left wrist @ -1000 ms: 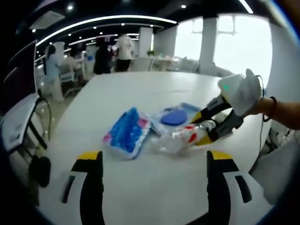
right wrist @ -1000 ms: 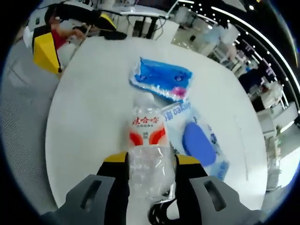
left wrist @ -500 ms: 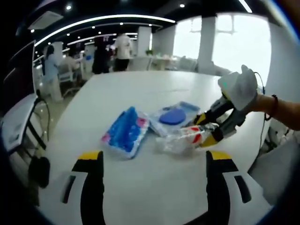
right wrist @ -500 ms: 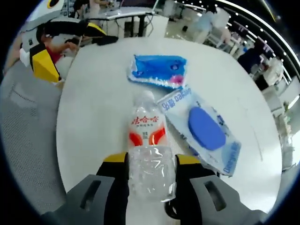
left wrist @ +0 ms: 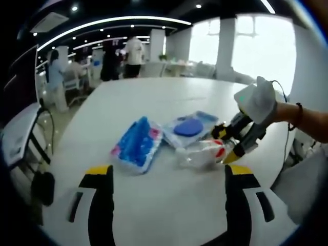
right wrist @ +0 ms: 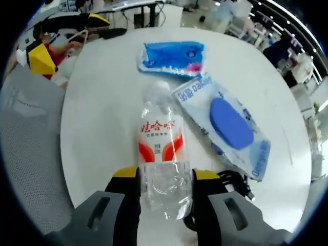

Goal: Arrange the tabletop items into an orderly group along one side of the table until the central work area is clear of visible clutter.

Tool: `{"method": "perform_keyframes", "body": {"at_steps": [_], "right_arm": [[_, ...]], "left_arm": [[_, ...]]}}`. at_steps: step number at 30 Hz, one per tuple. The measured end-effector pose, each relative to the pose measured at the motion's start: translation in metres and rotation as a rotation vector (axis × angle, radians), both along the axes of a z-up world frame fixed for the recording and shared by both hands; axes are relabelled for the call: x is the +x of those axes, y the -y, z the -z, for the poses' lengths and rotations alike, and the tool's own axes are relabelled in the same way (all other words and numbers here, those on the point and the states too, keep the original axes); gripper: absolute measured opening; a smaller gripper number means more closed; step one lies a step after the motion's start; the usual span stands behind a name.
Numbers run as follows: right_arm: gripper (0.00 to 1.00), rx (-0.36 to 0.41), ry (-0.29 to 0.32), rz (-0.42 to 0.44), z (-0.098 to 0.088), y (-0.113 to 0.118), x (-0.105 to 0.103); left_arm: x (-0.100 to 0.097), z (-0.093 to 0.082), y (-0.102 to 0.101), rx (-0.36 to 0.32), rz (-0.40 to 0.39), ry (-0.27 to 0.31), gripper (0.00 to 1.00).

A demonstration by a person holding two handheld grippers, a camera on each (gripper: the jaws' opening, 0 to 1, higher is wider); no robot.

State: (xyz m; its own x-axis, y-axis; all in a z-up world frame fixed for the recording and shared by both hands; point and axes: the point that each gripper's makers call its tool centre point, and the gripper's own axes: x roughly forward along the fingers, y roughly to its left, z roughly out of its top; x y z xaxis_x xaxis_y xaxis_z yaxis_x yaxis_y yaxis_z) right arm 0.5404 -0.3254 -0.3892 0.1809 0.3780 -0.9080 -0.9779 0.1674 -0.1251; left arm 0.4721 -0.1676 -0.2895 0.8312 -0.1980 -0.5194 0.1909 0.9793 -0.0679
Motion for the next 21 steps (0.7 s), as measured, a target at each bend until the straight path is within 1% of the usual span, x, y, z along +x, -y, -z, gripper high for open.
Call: {"method": "perform_keyframes", "body": {"at_steps": [6, 11, 13, 15, 16, 18, 20, 21], "right_arm": [[0.4, -0.003, -0.029, 0.03, -0.001, 0.003, 0.0], [0.41, -0.009, -0.04, 0.023, 0.001, 0.003, -0.001], [0.41, -0.013, -0.039, 0.022, 0.001, 0.004, 0.0], [0.41, -0.015, -0.014, 0.032, -0.001, 0.004, 0.003], [0.43, -0.011, -0.002, 0.027, -0.004, 0.003, 0.004], [0.46, 0.009, -0.004, 0.035, -0.008, 0.0, 0.004], [0.51, 0.066, -0.026, 0.041, -0.015, -0.009, 0.001], [0.54, 0.081, -0.034, 0.049, -0.017, -0.012, 0.001]], "left_arm": [[0.0, 0.0, 0.0, -0.001, -0.001, 0.0, 0.87], [0.0, 0.001, 0.0, 0.002, 0.003, -0.005, 0.87], [-0.001, 0.001, 0.0, 0.002, 0.002, -0.006, 0.87], [-0.001, 0.001, -0.001, 0.003, 0.0, -0.006, 0.88], [-0.001, 0.001, -0.001, 0.003, -0.001, -0.007, 0.87], [-0.001, 0.001, 0.0, 0.002, 0.0, -0.008, 0.87], [-0.001, 0.001, 0.0, 0.003, 0.002, -0.008, 0.88], [-0.001, 0.001, 0.0, 0.004, 0.003, -0.008, 0.88]]}}
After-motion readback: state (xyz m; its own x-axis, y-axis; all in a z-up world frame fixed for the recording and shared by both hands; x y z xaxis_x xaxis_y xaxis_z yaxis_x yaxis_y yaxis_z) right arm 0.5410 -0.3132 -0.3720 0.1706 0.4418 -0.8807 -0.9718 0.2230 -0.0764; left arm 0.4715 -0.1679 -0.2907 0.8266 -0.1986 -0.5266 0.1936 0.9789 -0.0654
